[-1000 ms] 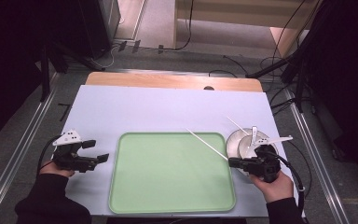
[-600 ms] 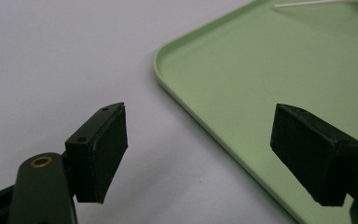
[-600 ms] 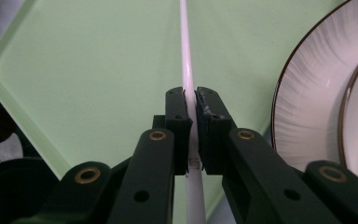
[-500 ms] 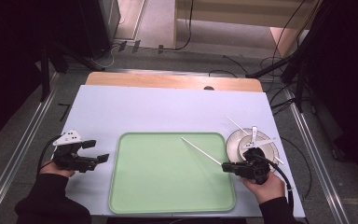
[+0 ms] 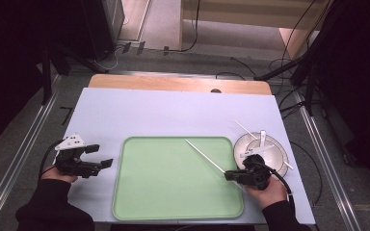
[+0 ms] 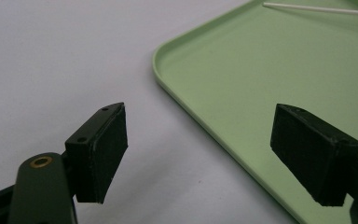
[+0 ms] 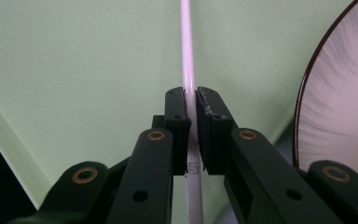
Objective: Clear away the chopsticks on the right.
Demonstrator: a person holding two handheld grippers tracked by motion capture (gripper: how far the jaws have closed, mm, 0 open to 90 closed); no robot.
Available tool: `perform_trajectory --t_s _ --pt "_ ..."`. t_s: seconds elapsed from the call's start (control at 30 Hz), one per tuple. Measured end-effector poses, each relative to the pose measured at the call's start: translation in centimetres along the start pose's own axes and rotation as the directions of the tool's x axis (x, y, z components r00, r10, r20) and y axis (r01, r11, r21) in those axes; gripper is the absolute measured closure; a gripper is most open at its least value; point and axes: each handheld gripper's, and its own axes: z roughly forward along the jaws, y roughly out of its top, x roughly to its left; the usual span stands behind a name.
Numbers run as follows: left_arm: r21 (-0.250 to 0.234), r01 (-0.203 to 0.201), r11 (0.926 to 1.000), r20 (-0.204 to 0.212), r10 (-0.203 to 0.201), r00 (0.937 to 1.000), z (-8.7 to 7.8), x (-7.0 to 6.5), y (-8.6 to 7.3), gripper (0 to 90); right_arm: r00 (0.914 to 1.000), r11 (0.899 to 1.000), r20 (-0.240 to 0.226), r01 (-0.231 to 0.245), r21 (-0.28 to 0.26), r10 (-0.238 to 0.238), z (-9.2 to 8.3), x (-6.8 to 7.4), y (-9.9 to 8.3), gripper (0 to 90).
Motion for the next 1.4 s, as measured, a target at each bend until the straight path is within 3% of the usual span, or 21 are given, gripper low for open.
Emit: perform_trajectory --t_s 0.23,0.5,0.77,0.83,0.9,0.97,1.07,1.27,1.4 --pt "0.005 0.002 1.0000 -0.005 -0.002 1.0000 0.0 0.0 0.0 19.1 1.0000 0.999 0.001 0.007 0.043 -0.007 0.9 0.0 0.0 83.0" --pt "0.003 0.000 1.0000 -0.002 0.000 1.0000 0.1 0.0 -0.1 19.0 0.9999 0.999 -0.015 0.009 0.046 -0.008 1.1 0.0 0.0 78.0" --pt "0.001 -0.009 1.0000 0.005 0.009 0.9999 0.2 -0.1 -0.1 15.7 0.9984 0.998 -0.025 0.049 -0.040 -0.050 -0.4 0.4 0.2 64.6" --pt "0.003 -0.014 0.9999 0.007 0.014 0.9999 0.2 -0.1 -0.1 13.4 0.9968 0.994 -0.034 0.069 -0.087 -0.072 -1.0 0.5 0.2 56.3" --pt "0.004 -0.007 1.0000 0.011 0.007 0.9999 0.2 -0.1 -0.1 12.1 0.9968 0.993 -0.036 0.068 -0.098 -0.071 -1.2 0.5 0.3 53.4" --pt "0.024 0.017 0.9996 0.032 -0.018 0.9993 0.5 0.1 -0.1 0.0 0.9964 0.991 -0.062 0.050 -0.127 -0.058 -1.7 0.4 0.4 49.8" --pt "0.030 0.014 0.9995 0.033 -0.015 0.9993 0.6 0.1 -0.1 0.0 0.9965 0.988 -0.063 0.046 -0.149 -0.056 -2.1 0.5 0.6 44.3" --pt "0.029 0.025 0.9993 0.029 -0.026 0.9993 0.6 0.2 -0.1 0.0 0.9955 0.983 -0.079 0.038 -0.180 -0.053 -2.9 0.2 0.6 44.0" --pt "0.022 0.032 0.9992 0.008 -0.033 0.9994 0.6 0.2 0.0 0.0 0.9947 0.972 -0.080 0.043 -0.230 -0.063 -4.0 -0.1 0.6 39.4"
